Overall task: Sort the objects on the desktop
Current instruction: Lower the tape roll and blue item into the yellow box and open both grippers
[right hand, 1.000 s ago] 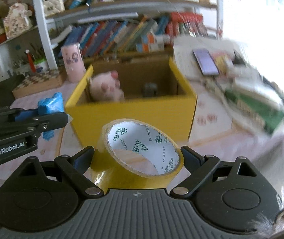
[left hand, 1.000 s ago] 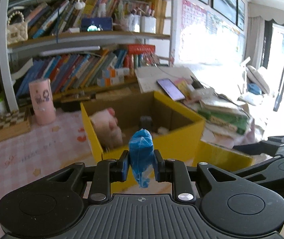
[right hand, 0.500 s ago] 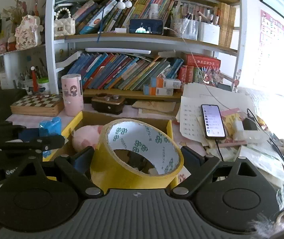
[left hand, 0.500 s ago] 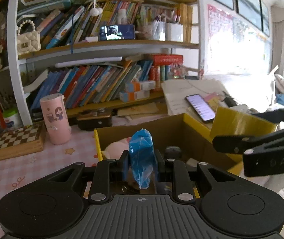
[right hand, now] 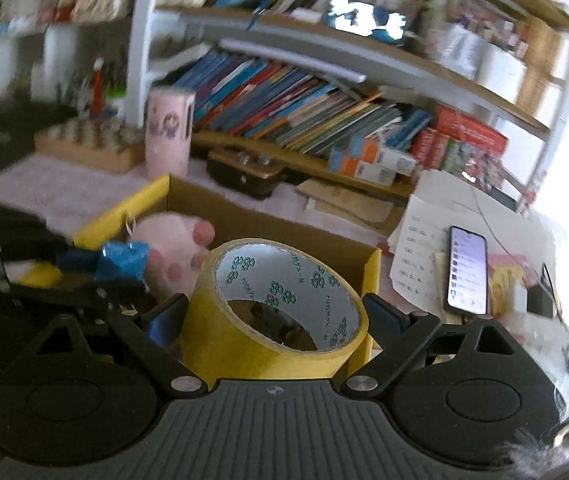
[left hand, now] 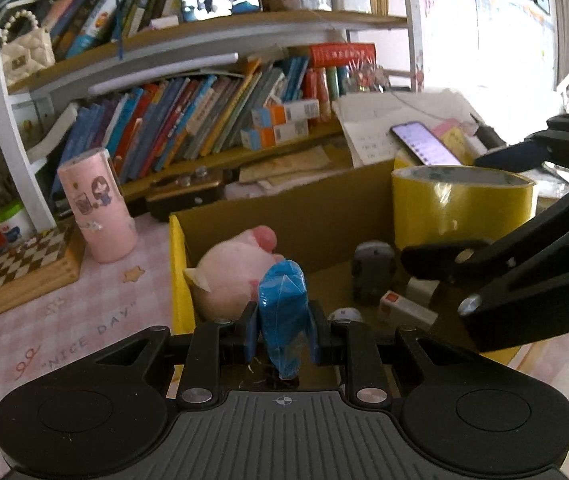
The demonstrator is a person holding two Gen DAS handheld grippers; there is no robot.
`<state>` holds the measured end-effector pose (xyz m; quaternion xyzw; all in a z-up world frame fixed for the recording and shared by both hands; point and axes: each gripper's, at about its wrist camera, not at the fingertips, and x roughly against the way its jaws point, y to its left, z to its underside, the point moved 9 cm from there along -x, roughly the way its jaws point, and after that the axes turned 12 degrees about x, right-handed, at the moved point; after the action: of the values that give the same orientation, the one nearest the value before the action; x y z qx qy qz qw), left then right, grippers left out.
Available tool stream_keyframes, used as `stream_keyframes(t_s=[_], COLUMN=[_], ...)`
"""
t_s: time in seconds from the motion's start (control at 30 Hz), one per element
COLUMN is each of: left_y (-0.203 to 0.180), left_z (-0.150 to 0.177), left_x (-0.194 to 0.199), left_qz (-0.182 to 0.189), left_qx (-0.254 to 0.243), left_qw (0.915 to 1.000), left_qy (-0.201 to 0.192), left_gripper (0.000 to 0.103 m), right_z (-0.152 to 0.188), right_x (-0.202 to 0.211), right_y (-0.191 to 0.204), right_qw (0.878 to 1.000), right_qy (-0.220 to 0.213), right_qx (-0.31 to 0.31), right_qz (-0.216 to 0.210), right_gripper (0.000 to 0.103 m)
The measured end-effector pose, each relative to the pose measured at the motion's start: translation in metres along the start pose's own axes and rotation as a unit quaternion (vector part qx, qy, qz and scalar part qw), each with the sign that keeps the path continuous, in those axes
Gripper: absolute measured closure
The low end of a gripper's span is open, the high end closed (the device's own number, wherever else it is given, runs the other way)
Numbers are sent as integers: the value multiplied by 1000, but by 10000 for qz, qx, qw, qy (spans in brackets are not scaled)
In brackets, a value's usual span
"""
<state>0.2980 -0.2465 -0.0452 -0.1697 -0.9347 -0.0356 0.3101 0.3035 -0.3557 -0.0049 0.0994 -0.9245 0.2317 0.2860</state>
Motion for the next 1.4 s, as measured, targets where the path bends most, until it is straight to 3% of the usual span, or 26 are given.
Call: stream_keyframes(t_s=[0.3,0.6,0.8,0.87,1.1,1.17,1.4], left_y=[1,1,7,8,9,10,20], left_z=[7,6,4,1,-4,-4,6], left_x=[-15,-17,-4,5,44,58,96], left_qz=[-155,-253,-398,-414,-362,-370,-391], left_qx=[-88,-82,103,193,416,470,422], left_qw=[9995,9994,9992,9988,9971,9960,9941], left_qy=[252,218,-5,-160,-530,-669,-914], left_gripper=[80,76,54,36,23,16,12], right_z=[12,17,19,19,16,15,11], right_x=[-47,-68,-69,-67,-54,-47,-21], right_y=[10,22,22,22,14,12,8], right_qw=[9939,9842,9825,9837,9909,9928,9976], right_qy=[494,904,1032,985,819,767,466], right_qx=[880,1178,1148,1147,769,629,386], right_qz=[-439,-964,-1047,-971,-738,-669,-335], right_gripper=[11,11,10,10,9,9,2])
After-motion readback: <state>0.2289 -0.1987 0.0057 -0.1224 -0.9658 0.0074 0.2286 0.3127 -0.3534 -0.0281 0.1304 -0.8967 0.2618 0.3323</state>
